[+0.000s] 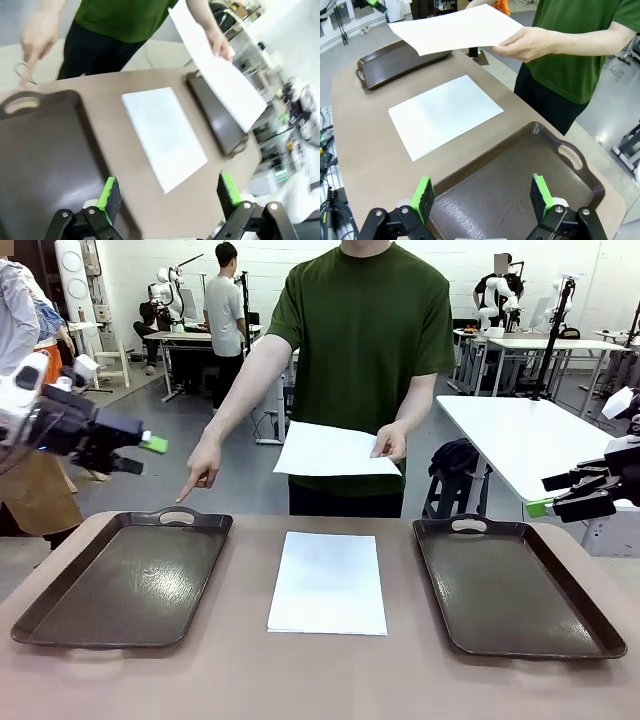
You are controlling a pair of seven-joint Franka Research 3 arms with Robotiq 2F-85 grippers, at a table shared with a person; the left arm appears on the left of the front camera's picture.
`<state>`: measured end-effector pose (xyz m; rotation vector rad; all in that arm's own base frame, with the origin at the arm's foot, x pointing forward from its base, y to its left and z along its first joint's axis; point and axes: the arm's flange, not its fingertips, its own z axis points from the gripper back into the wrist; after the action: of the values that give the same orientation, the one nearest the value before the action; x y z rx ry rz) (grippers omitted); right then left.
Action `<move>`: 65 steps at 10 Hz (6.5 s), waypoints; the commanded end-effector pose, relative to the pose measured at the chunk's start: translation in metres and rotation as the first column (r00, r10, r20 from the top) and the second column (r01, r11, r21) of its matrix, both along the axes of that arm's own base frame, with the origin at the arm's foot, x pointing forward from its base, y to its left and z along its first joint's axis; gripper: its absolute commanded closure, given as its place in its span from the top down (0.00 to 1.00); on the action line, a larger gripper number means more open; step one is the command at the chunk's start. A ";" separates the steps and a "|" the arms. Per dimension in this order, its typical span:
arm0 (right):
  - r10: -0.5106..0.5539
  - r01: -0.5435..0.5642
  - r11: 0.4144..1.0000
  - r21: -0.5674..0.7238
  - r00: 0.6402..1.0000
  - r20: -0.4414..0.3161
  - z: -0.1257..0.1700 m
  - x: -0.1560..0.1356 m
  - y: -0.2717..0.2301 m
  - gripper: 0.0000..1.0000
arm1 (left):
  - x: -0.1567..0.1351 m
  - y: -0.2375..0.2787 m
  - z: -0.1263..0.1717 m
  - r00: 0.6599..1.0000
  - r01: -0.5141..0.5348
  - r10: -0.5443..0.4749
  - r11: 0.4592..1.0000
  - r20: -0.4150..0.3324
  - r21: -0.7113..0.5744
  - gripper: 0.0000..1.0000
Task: Sort the A4 documents.
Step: Receive the A4 Paper, then place the A4 Paper in the designated Handle tray.
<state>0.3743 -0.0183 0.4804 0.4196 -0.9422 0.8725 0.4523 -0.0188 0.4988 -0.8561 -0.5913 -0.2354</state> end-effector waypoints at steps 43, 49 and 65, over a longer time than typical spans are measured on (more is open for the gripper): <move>0.012 -0.012 1.000 0.009 1.000 0.013 -0.004 0.003 0.000 1.00 | 0.172 -0.180 -0.059 0.909 0.049 -0.226 0.892 -0.349 -0.450 0.00; 0.012 -0.012 1.000 0.009 1.000 0.013 -0.004 0.003 0.000 1.00 | 0.172 -0.179 -0.059 0.910 0.050 -0.226 0.892 -0.347 -0.449 0.01; 0.012 -0.012 1.000 0.009 1.000 0.013 -0.004 0.003 0.000 1.00 | 0.083 0.045 -0.099 0.806 -0.043 0.140 0.983 -0.575 0.179 0.01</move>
<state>0.3737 -0.0192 0.4806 0.4175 -0.9379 0.8737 0.5344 0.0305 0.4048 -0.7331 -0.0558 0.0856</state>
